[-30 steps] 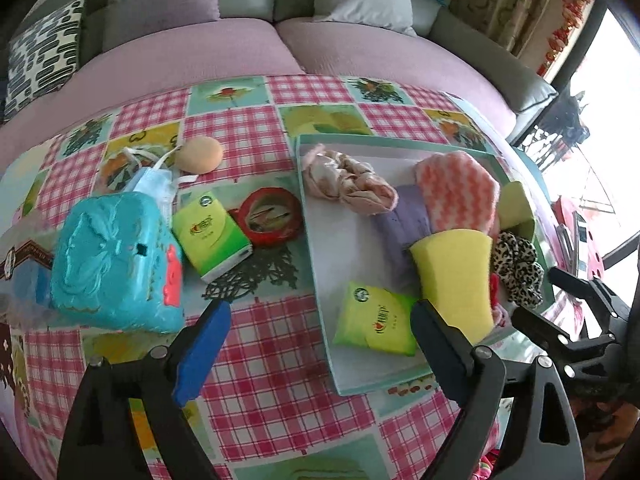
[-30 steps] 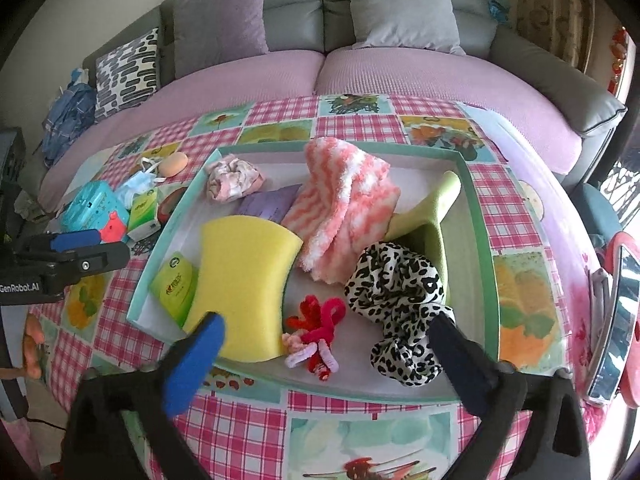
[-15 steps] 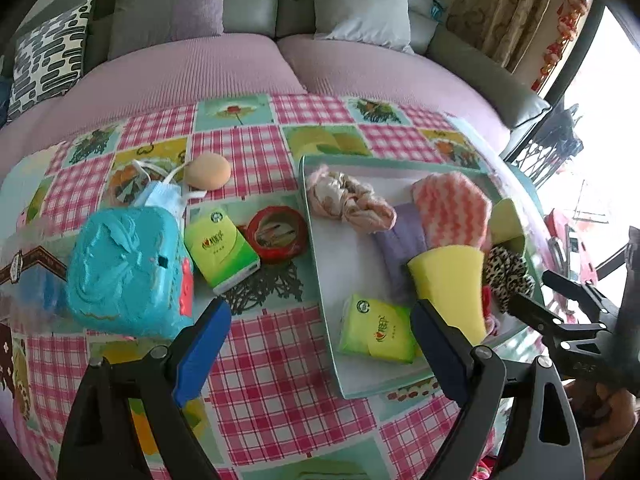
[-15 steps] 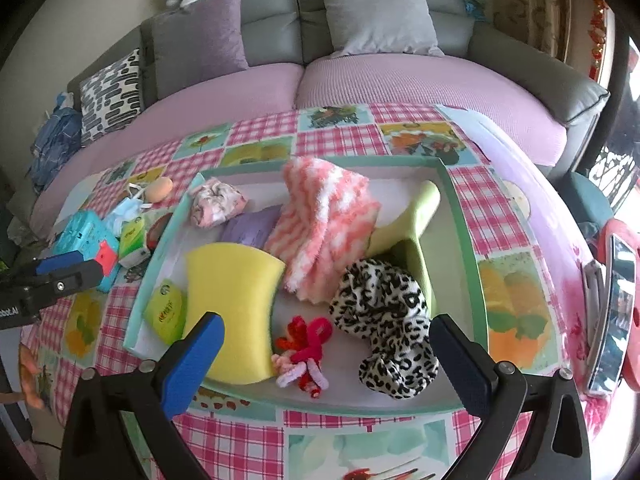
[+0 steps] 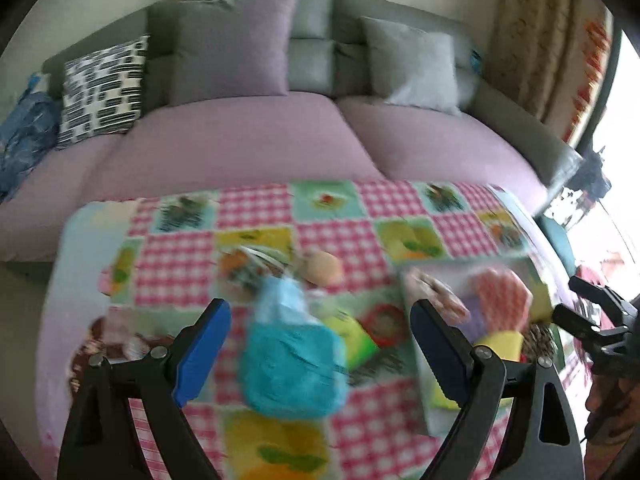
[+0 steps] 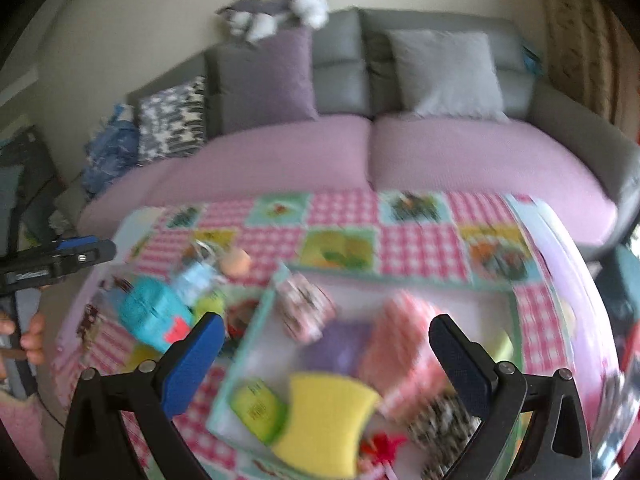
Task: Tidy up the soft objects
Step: 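Move both grippers from the tray to the blue face mask and beige ball, then close the left gripper on the blue face mask while the right grasps the beige ball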
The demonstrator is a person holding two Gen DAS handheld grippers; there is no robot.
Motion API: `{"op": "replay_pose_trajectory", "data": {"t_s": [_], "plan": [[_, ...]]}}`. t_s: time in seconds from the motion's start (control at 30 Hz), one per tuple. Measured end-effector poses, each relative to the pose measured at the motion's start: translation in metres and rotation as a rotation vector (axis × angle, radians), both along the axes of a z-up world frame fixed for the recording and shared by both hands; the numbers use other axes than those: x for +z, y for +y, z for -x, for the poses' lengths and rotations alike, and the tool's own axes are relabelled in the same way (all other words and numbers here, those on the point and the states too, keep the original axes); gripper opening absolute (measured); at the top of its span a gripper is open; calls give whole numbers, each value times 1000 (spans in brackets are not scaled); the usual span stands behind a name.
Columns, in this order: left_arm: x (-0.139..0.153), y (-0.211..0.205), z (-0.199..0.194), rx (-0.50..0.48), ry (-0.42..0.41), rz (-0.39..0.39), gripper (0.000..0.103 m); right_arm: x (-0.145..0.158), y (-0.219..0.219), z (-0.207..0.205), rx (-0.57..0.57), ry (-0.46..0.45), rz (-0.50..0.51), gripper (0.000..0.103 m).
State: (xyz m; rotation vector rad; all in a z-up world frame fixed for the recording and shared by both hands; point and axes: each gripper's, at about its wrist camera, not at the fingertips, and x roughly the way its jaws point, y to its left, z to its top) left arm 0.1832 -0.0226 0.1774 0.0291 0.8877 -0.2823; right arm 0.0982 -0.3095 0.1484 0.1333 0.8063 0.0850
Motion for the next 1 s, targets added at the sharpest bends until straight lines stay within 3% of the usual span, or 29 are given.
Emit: {"op": "replay_pose_trajectory", "data": {"t_s": [0.2,0.4,0.47,0.6,0.67,0.83,1.0], "plan": [[2,36,-36,62,39,-6,91,29,36,-41,123,-50,-33,103],[-20,45,-77,50,135,-28,91,29,76,-92,244,-2,-36,101],[-38,42,-92,38,200,-32,91,21,90,-107,281,32,-44,99],[-70,36,-109,32,295,-50,91,-13,111,-141,350,143,-69,83],[-83,35,-117,33,332,-52,91,-35,117,-158,360,213,-82,82],[-118,28,-132,22,438,-67,89,-69,122,-185,347,293,-93,73],[-139,20,-140,4,497,-85,86,-85,128,-200,368,339,-104,67]]}}
